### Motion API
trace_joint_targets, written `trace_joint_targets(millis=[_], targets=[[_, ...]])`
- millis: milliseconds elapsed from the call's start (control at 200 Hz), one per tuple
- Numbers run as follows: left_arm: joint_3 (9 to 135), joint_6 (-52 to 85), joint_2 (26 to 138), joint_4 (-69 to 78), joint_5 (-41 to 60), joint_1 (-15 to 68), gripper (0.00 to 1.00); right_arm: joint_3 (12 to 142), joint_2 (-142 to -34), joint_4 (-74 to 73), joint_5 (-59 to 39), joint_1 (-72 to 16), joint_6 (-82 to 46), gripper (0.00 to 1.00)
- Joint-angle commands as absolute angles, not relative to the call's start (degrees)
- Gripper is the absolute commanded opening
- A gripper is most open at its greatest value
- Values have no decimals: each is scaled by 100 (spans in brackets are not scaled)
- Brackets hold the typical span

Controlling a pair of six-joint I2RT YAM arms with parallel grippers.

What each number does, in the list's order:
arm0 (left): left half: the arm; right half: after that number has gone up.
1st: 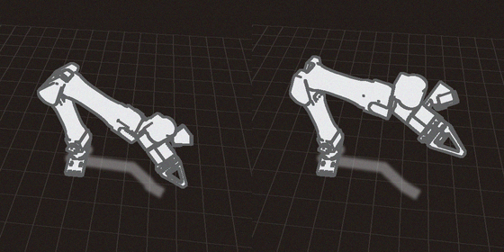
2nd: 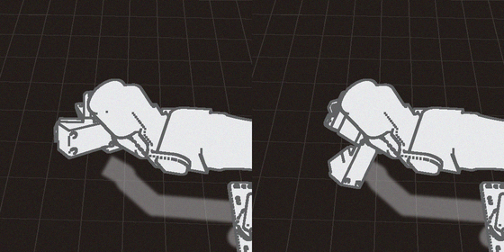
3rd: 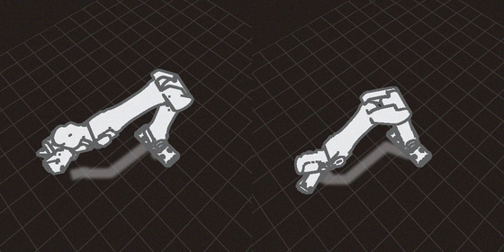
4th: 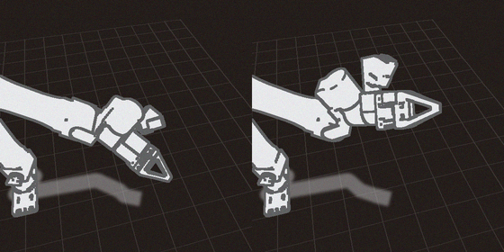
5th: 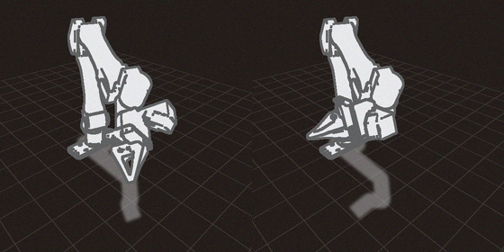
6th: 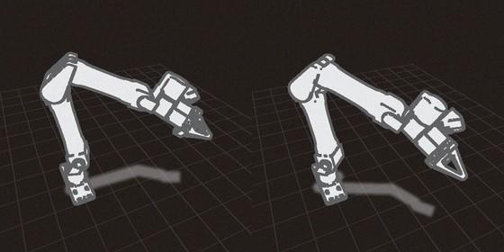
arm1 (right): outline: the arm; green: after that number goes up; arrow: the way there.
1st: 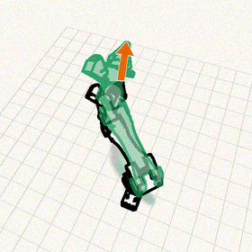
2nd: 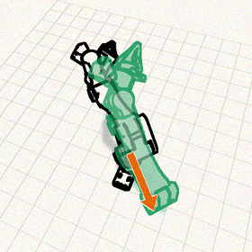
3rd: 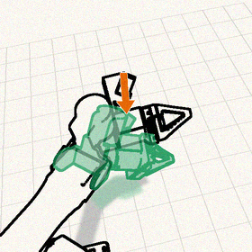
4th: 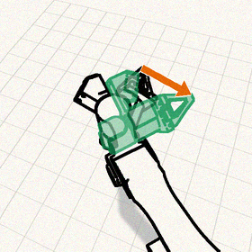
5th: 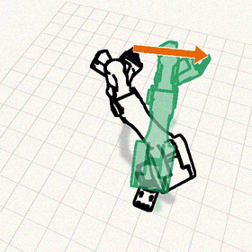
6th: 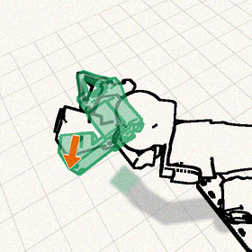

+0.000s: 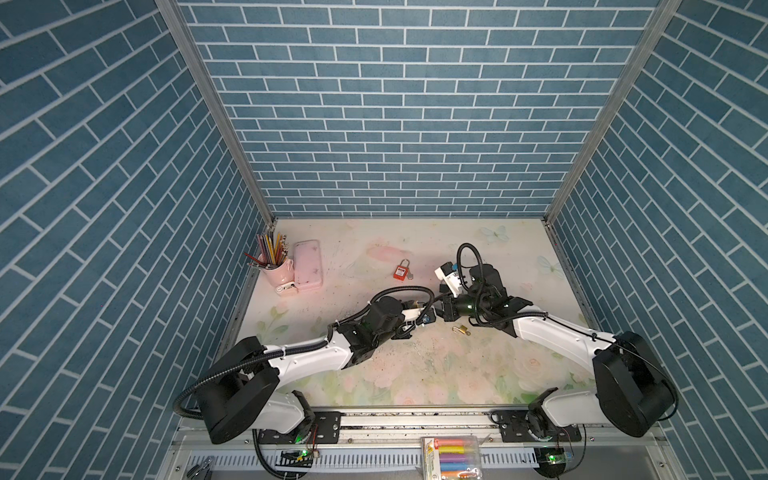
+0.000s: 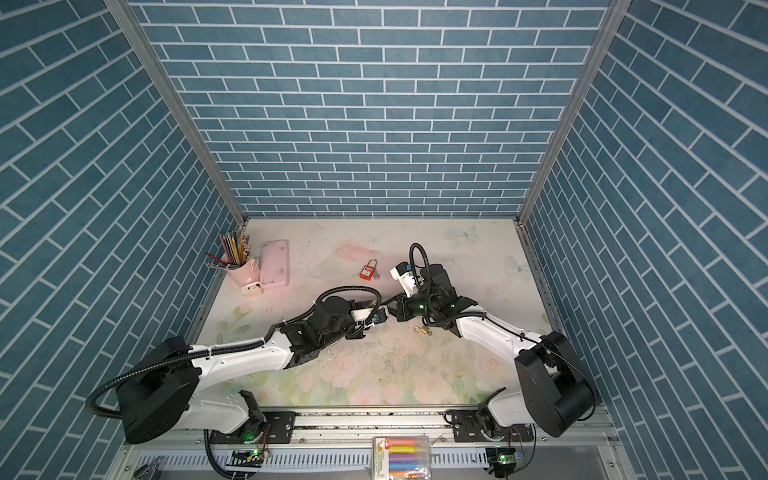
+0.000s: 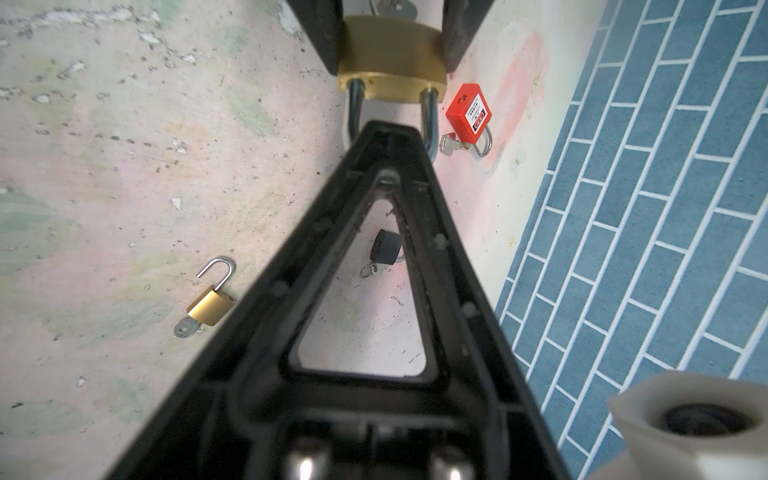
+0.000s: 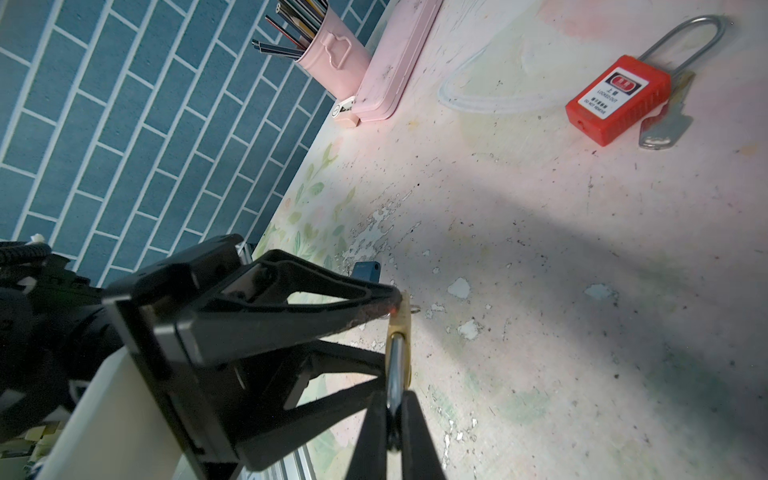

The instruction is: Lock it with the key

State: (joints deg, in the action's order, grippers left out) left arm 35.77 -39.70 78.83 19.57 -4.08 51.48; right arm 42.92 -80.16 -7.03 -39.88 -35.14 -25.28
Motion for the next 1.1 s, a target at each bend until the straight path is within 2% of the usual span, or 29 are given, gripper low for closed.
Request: trace_joint_targets(millis=[0, 1095], targets=[[4181, -3850, 7674, 3205, 488, 5283, 0, 4169, -8283, -645, -4280, -3629, -2565, 0], [4975, -3498, 8345, 4402, 1127, 5270, 0, 3694, -8974, -1547, -4654, -3637, -3085, 0]])
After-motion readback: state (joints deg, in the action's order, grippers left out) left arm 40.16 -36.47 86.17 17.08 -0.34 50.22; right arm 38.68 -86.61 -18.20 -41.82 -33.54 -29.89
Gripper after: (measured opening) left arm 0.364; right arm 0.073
